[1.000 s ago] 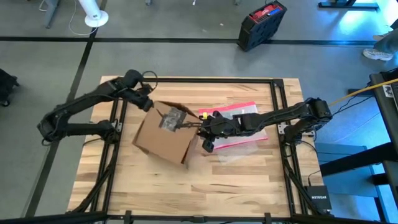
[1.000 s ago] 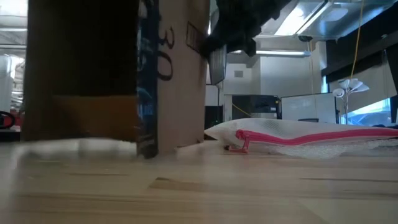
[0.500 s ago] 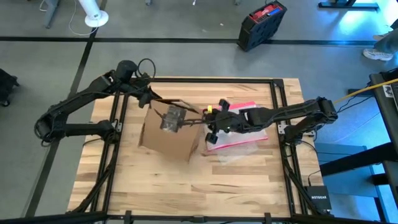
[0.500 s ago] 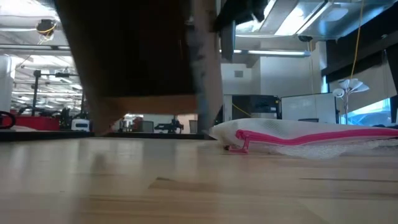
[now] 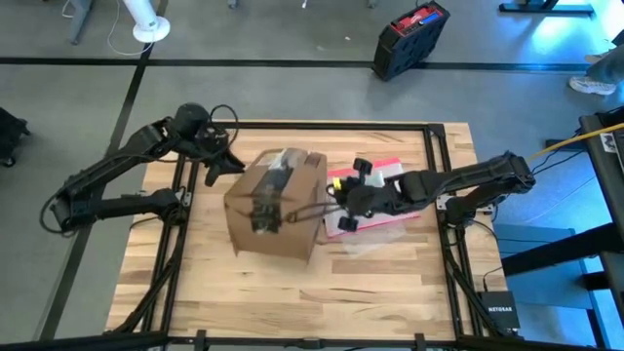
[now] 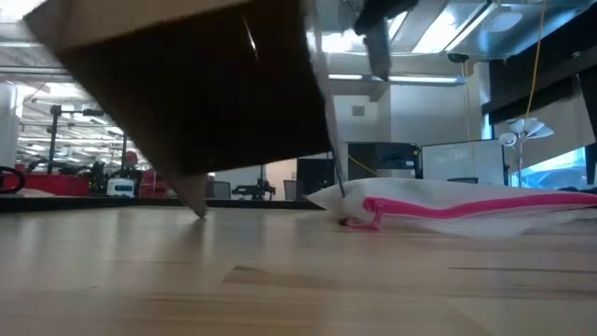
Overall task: Unpack boxes
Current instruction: Break down the cardboard box with the gray cutter until it is fully flat
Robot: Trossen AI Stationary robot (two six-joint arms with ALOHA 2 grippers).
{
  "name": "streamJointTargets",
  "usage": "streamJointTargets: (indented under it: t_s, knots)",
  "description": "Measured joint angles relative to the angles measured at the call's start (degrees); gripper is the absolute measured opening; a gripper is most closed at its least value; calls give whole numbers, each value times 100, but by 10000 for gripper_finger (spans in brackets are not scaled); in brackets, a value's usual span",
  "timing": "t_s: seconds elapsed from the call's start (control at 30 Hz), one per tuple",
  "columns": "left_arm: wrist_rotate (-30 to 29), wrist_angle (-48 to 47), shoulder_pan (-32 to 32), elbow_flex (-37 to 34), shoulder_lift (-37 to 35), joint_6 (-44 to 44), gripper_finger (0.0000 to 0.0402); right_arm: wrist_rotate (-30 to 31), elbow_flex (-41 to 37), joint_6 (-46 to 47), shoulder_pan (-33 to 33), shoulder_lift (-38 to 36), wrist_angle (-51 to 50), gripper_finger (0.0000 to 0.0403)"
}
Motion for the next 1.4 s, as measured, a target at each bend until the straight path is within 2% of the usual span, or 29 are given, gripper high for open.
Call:
streamJointTargets:
  t_s: [0.2,0.47,0.6,0.7,0.9,1.2,1.27,1.4]
  knots:
    - [-198,-347,-281,-4,-3,68,88,-114,-11,309,302,-42,-401,71]
    - [-384,-450,-445,-4,4,217,88,-137,368,226,317,-162,160,71]
    - [-661,-520,-443,-4,38,186,88,-965,483,-37,43,-162,975,71]
    - [-777,-710,-425,-6,122,179,88,-1318,483,-93,-248,-135,1333,71]
    - [-1795,-914,-427,2,116,-233,88,-1820,476,-188,-724,-66,1688,71]
    - [-2090,-663,-423,409,-403,-839,88,-2062,476,-195,-811,-61,1658,71]
    - [-2485,-803,-423,526,-481,-1051,88,-2061,476,-195,-811,-61,1657,71]
    - [-3457,-1820,-414,669,-443,-1146,88,-2014,472,-199,-796,-61,1645,71]
